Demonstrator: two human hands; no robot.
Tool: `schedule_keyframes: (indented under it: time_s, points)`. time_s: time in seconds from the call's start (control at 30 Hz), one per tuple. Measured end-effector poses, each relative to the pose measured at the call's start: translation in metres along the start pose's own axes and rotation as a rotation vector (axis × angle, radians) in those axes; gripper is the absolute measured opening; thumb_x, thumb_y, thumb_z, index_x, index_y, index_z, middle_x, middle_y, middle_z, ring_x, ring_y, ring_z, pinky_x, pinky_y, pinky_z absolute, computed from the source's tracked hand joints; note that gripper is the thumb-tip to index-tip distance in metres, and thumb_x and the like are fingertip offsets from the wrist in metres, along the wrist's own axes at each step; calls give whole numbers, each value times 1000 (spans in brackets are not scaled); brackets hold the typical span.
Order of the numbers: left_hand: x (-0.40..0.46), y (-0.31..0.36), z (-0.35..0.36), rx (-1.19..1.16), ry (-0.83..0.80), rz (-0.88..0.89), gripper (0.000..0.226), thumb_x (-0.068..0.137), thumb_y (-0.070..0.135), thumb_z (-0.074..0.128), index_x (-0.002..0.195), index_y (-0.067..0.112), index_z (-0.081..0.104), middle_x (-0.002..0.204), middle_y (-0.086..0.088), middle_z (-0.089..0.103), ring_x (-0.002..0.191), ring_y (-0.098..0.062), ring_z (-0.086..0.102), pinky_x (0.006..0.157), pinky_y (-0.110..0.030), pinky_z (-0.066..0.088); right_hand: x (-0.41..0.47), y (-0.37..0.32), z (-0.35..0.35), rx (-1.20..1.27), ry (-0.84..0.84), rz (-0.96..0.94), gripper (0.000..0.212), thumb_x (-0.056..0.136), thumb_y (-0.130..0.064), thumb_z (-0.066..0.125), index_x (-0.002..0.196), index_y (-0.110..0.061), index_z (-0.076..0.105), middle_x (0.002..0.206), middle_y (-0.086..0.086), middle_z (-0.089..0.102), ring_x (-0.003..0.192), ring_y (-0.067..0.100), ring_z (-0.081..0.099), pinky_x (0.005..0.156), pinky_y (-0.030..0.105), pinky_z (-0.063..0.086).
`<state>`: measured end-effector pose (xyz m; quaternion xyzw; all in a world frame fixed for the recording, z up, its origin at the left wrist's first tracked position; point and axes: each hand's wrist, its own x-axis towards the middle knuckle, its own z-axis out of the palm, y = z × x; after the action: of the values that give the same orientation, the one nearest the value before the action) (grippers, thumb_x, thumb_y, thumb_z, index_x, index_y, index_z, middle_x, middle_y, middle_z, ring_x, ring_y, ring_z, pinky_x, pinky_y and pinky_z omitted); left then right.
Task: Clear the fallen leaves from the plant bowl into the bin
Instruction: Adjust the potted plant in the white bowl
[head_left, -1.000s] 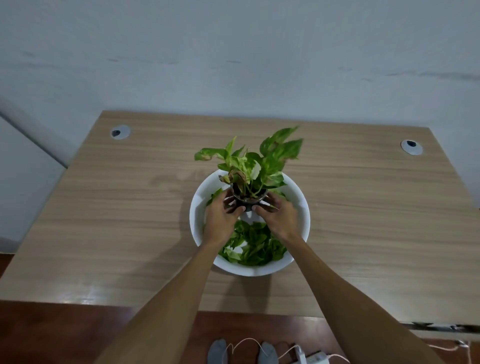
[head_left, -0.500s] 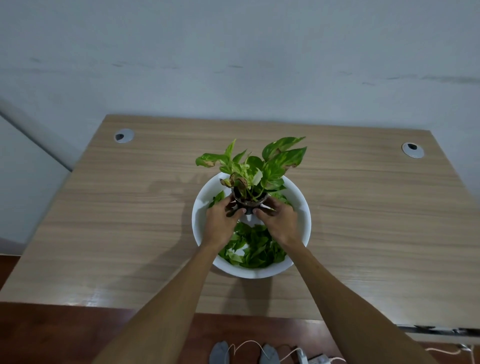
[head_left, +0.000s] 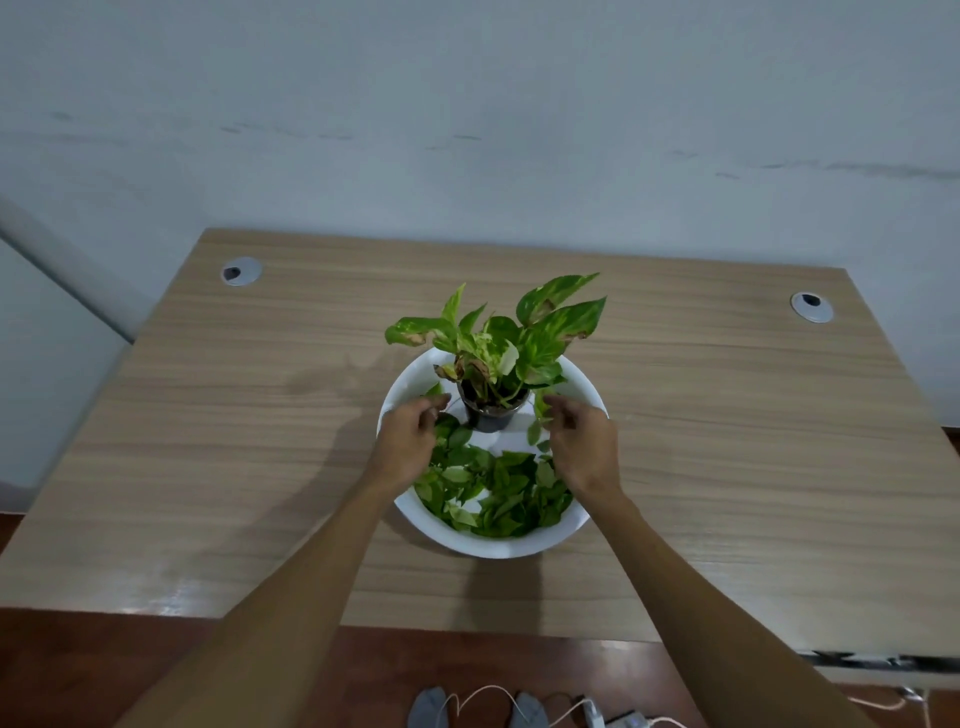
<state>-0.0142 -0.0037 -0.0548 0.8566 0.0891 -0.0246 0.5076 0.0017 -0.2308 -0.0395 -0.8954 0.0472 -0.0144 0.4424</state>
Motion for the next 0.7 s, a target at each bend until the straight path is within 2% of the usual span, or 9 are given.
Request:
schedule_keyframes:
  time_s: [0.07,0.1,0.2,0.3,0.37,0.43,0.5,0.63,0.7]
  points:
    - [3,-1,-4,108,-22,41,39,102,5,37,132,12,60,137,-6,61,128,-19,56,98,-23,43,1,2,-1,-95,-12,-33,37,97,-5,46,127,-14,66,106,10,75,70,17,67,71,25,53]
    - [5,-1,-4,185,-56,77,41,101,3,36,134,12,58,139,-7,58,129,-21,54,101,-27,45,3,2,-1,-140,-43,-59,42,95,-1,46,130,-13,64,112,13,73,78,23,68,75,29,53]
    - [11,-1,-2,483,-193,189,53,93,-3,41,144,10,46,151,-12,41,139,-29,40,112,-43,39,13,3,5,-275,-196,-186,53,87,8,49,138,-6,54,134,15,59,119,32,56,102,40,47]
    - [17,-5,4,743,-305,220,69,90,4,46,154,10,22,163,-15,18,151,-29,15,121,-42,25,24,8,11,-453,-338,-264,55,88,3,49,143,-1,44,140,18,48,132,35,42,107,43,38]
    - [16,-7,9,796,-299,215,71,92,8,47,155,9,16,164,-16,14,153,-27,9,124,-39,18,24,13,14,-539,-393,-263,58,93,-5,48,149,-2,33,153,16,36,143,32,31,116,42,32]
    - [12,-5,13,787,-249,202,67,94,10,47,154,6,19,162,-17,19,152,-27,12,125,-36,14,20,18,16,-587,-422,-261,63,97,-12,45,154,-4,22,162,13,22,151,27,18,122,41,22]
    - [4,-1,13,785,-219,179,61,95,12,46,152,4,26,159,-17,27,150,-27,20,124,-34,15,14,17,16,-584,-414,-246,61,100,-17,41,155,-5,19,163,11,20,152,25,16,124,39,19]
    - [-16,6,9,753,-189,154,42,97,17,41,139,10,46,139,-12,50,127,-30,46,110,-37,34,1,7,6,-614,-458,-175,57,101,-25,39,152,-3,26,160,13,27,148,27,25,119,40,28]
    - [-30,12,11,694,-187,98,39,100,25,39,136,13,48,130,-11,54,119,-30,49,104,-40,36,-8,1,1,-624,-498,-153,52,101,-28,41,146,-3,34,154,12,34,141,29,35,110,40,36]
